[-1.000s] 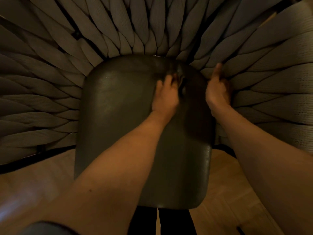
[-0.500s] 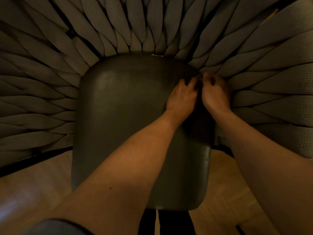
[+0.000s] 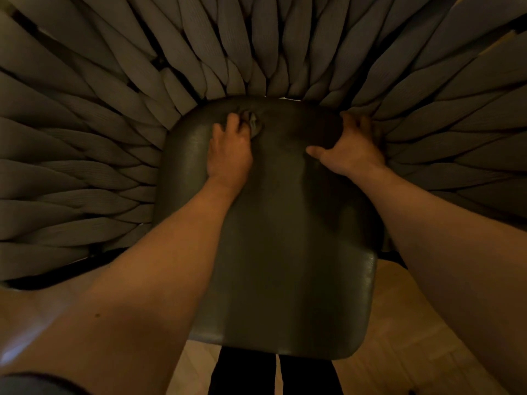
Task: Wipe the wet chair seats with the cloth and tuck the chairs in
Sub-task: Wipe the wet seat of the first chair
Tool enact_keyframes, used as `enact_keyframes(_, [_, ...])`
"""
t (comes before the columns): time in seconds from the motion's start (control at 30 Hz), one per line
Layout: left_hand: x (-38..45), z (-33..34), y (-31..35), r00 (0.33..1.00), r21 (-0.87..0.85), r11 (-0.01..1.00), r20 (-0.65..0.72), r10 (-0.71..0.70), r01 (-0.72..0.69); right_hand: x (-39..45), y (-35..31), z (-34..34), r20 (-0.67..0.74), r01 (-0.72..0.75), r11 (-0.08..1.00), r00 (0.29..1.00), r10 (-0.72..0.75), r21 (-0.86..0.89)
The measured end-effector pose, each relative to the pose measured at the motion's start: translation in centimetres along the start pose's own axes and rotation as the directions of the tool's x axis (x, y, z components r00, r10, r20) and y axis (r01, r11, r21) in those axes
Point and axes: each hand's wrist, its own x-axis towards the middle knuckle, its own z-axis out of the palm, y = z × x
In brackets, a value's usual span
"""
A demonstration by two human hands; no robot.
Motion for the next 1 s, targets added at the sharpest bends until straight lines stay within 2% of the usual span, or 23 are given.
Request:
enact_keyframes(0.13, [-0.4, -0.4, -4.4, 0.997, 0.027, 0.997, -0.031, -0.074, 0.074, 0.1, -0.5, 0.3, 0.009, -0.039, 0.997, 0.999, 0.039, -0.071])
enact_keyframes(0.33, [-0.8, -0.9, -9.6, 0.976, 0.02, 0.979, -0.08, -0.2, 0.202, 0.3, -0.5, 0.7, -0.027, -0.057, 0.995, 0.998, 0.054, -0.088])
enact_keyframes(0.57, [0.0, -0.8, -8.8, 0.968, -0.084, 0.971, -0.097, -0.23, 0.222, 0.4, 0.1, 1.0, -0.064, -0.017, 0.998, 0.998, 0.013, -0.057])
enact_keyframes(0.83, [1.7, -0.7, -7.4, 0.989, -0.155, 0.987, -0.129, -0.066, 0.045, 0.2, 0.8, 0.5, -0.122, 0.048, 0.99, 0.992, -0.032, 0.135])
enact_keyframes(1.0, [4.7, -0.5, -2.4, 0.995, -0.14, 0.986, -0.054, 0.088, -0.095, 0.4, 2.0, 0.8, -0.196, 0.096, 0.975, 0.979, -0.056, 0.201])
